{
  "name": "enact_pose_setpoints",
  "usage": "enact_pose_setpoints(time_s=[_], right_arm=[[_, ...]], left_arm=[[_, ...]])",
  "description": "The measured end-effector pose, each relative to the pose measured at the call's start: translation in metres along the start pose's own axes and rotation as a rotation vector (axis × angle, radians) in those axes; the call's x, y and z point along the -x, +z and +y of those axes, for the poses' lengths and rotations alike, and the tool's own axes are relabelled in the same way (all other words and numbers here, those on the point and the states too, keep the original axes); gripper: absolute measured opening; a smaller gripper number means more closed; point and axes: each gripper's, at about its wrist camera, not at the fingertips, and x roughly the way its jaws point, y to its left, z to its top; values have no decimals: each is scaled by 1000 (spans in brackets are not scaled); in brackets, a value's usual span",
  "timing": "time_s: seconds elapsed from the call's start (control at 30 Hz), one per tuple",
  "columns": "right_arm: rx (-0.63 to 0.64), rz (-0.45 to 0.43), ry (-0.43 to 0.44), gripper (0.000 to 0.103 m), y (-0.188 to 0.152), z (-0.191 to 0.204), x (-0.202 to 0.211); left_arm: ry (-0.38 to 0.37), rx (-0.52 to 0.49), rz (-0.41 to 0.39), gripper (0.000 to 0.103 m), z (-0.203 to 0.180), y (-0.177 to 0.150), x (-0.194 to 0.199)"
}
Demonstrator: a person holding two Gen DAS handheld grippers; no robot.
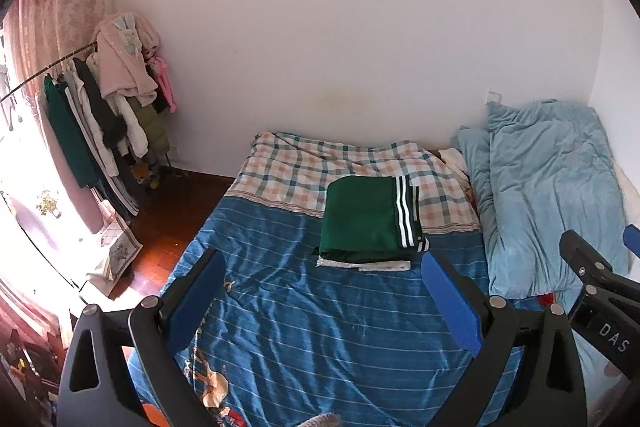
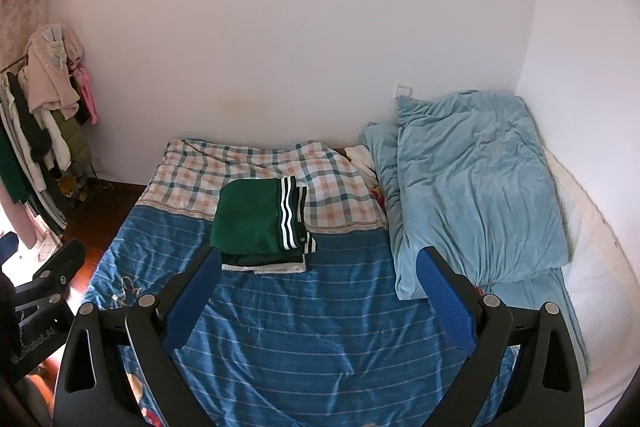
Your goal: Fold large clothes
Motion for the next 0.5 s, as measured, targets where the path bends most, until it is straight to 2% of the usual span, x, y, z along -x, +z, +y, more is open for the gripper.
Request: enact_pose_setpoints(time_s=[0.5], right_arm=[[12,20,41,99,11,-5,-3]], left_arm=[[9,3,3,100,-1,0,5]])
